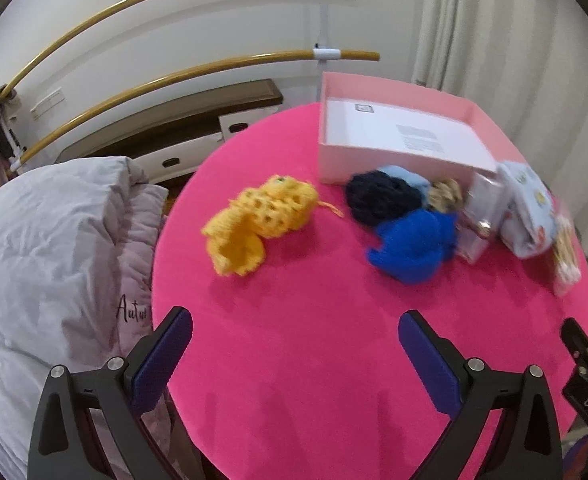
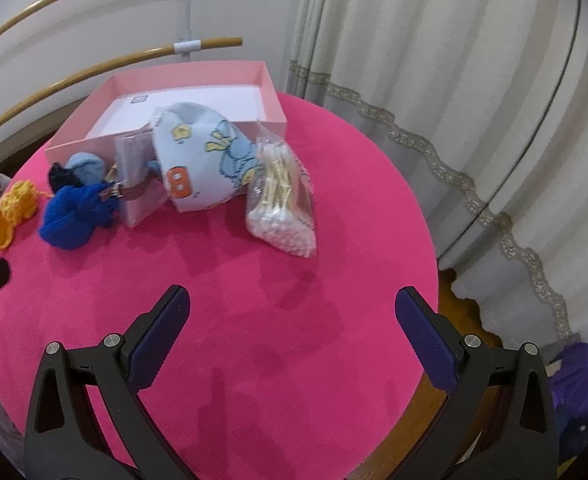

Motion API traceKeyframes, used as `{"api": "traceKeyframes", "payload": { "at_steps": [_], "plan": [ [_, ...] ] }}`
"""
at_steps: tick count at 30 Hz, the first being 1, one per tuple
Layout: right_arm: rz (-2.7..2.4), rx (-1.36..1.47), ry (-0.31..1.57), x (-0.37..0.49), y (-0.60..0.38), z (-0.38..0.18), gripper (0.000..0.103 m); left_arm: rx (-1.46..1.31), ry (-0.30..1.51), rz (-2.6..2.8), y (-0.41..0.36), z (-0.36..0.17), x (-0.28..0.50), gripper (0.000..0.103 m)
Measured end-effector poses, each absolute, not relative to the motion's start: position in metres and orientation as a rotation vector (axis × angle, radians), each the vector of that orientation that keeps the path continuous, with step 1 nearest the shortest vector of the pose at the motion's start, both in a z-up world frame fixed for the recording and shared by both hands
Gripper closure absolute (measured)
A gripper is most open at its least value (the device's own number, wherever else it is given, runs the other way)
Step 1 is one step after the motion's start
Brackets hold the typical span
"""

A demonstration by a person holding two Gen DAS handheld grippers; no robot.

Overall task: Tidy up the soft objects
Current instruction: 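Grasp the yellow crocheted toy with the left tool while the right tool grasps the cotton swab bag, then lift the yellow toy and swab bag and carry both toward the pink box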

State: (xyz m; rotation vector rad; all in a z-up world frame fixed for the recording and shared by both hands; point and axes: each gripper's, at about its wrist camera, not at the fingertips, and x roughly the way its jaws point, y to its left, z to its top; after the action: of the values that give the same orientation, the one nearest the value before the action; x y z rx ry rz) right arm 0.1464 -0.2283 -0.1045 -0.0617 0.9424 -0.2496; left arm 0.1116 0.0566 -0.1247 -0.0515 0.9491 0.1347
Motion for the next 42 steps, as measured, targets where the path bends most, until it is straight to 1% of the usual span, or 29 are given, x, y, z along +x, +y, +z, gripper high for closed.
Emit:
{"api": "traceKeyframes", "payload": {
  "at_steps": [4,8,13,16,17,18,20,22,23,24,26,28,29,31,32,33,34,36,42],
  "plan": [
    [-0.279,-0.059,0.954,0.157,-0.234,-0.106,0.0,-0.069,0.936,0.153,0.07,-0.126,0.13,0.002],
    [-0.305,-0.057,0.964,0.168,-0.24,-0.107,0.0,-0.073,0.935,0.172,0.079,-0.131,0.153,0.006],
    [-0.326,-0.053,0.983,0.184,-0.244,-0.111,0.0,-0.089,0.947,0.171,0.088,-0.145,0.186,0.009],
    [-0.336,-0.052,1.0,0.192,-0.247,-0.115,0.0,-0.088,0.969,0.165,0.09,-0.157,0.207,0.015],
    [-0.335,-0.046,1.005,0.195,-0.248,-0.116,0.0,-0.095,0.977,0.158,0.091,-0.161,0.213,0.019],
    [-0.335,-0.039,1.009,0.197,-0.25,-0.116,0.0,-0.102,0.982,0.149,0.092,-0.165,0.219,0.027],
    [-0.344,-0.033,1.014,0.2,-0.253,-0.117,0.0,-0.101,1.0,0.151,0.095,-0.174,0.232,0.039],
    [-0.355,-0.039,1.017,0.203,-0.255,-0.119,0.0,-0.105,1.007,0.133,0.095,-0.183,0.243,0.046],
    [-0.358,-0.039,1.018,0.205,-0.257,-0.119,0.0,-0.114,1.014,0.118,0.096,-0.186,0.246,0.053],
    [-0.358,-0.035,1.017,0.206,-0.258,-0.12,0.0,-0.115,1.007,0.116,0.096,-0.187,0.249,0.055],
    [-0.355,-0.024,1.014,0.21,-0.262,-0.121,0.0,-0.107,0.997,0.12,0.095,-0.188,0.252,0.063],
    [-0.353,-0.02,1.021,0.216,-0.264,-0.124,0.001,-0.111,0.997,0.12,0.096,-0.189,0.255,0.066],
    [-0.34,-0.016,1.02,0.219,-0.264,-0.126,0.003,-0.109,0.997,0.12,0.096,-0.19,0.257,0.069],
    [-0.317,0.003,1.019,0.223,-0.265,-0.129,0.014,-0.1,0.995,0.122,0.096,-0.191,0.255,0.071],
    [-0.3,0.03,1.023,0.226,-0.267,-0.132,0.031,-0.096,0.995,0.125,0.096,-0.192,0.257,0.072],
    [-0.287,0.054,1.031,0.228,-0.269,-0.134,0.059,-0.094,0.995,0.127,0.096,-0.192,0.252,0.072],
    [-0.271,0.083,1.05,0.23,-0.272,-0.138,0.073,-0.101,0.997,0.131,0.096,-0.191,0.25,0.072],
    [-0.267,0.098,1.055,0.229,-0.276,-0.141,0.075,-0.114,1.003,0.131,0.097,-0.191,0.248,0.073],
    [-0.259,0.104,1.031,0.221,-0.28,-0.135,0.076,-0.127,1.009,0.133,0.091,-0.181,0.237,0.075]
  ]
}}
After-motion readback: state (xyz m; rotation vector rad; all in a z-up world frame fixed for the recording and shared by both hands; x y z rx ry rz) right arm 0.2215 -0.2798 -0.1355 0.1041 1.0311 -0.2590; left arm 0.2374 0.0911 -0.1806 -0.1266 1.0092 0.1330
